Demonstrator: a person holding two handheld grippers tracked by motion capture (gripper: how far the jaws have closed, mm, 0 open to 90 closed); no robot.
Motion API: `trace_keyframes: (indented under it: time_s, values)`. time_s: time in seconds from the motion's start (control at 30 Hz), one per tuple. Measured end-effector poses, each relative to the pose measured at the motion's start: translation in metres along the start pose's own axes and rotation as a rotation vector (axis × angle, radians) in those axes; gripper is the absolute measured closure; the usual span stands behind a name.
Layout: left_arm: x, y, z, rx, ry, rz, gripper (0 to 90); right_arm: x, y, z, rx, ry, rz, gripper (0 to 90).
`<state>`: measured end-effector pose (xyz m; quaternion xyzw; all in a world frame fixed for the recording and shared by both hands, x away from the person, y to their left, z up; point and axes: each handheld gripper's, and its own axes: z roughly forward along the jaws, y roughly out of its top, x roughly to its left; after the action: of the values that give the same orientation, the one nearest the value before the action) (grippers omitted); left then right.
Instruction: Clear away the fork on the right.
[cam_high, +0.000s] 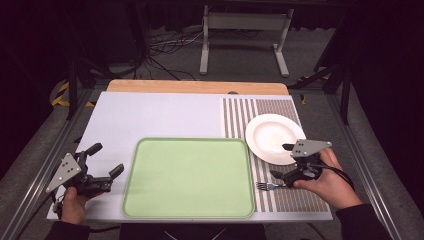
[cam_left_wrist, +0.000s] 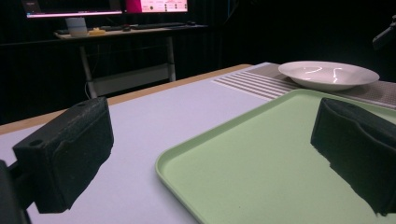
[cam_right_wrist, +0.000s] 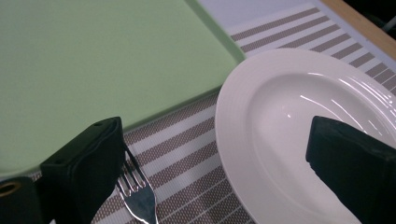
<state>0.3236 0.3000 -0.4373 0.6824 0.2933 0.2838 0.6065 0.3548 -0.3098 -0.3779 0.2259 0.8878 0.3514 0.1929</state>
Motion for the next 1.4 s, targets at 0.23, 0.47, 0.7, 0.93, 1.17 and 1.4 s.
trace_keyframes:
  time_s: [0.23, 0.47, 0.7, 0.93, 1.17, 1.4]
  values:
    - [0.0, 0.0, 0.0, 0.006, 0.0, -0.003, 0.1, -0.003, 0.003, 0.003, 0.137, 0.028, -0.036, 6.0]
    - [0.0, -0.001, 0.001, 0.005, 0.002, -0.005, 0.0, -0.006, 0.008, 0.008, 0.241, 0.06, -0.087, 7.6]
    - [0.0, -0.001, 0.001, 0.009, 0.0, -0.004, 0.1, -0.007, 0.01, 0.012, 0.308, 0.109, -0.114, 10.1]
    - [0.0, -0.001, 0.001, 0.01, 0.0, -0.004, 0.0, -0.006, 0.01, 0.015, 0.381, 0.152, -0.149, 10.4]
    - [0.001, -0.001, 0.001, 0.011, 0.0, -0.004, 0.1, -0.002, 0.006, 0.02, 0.45, 0.221, -0.184, 19.5]
    - [0.001, -0.001, 0.0, 0.011, -0.001, -0.004, 0.0, 0.001, 0.001, 0.024, 0.563, 0.273, -0.218, 22.8]
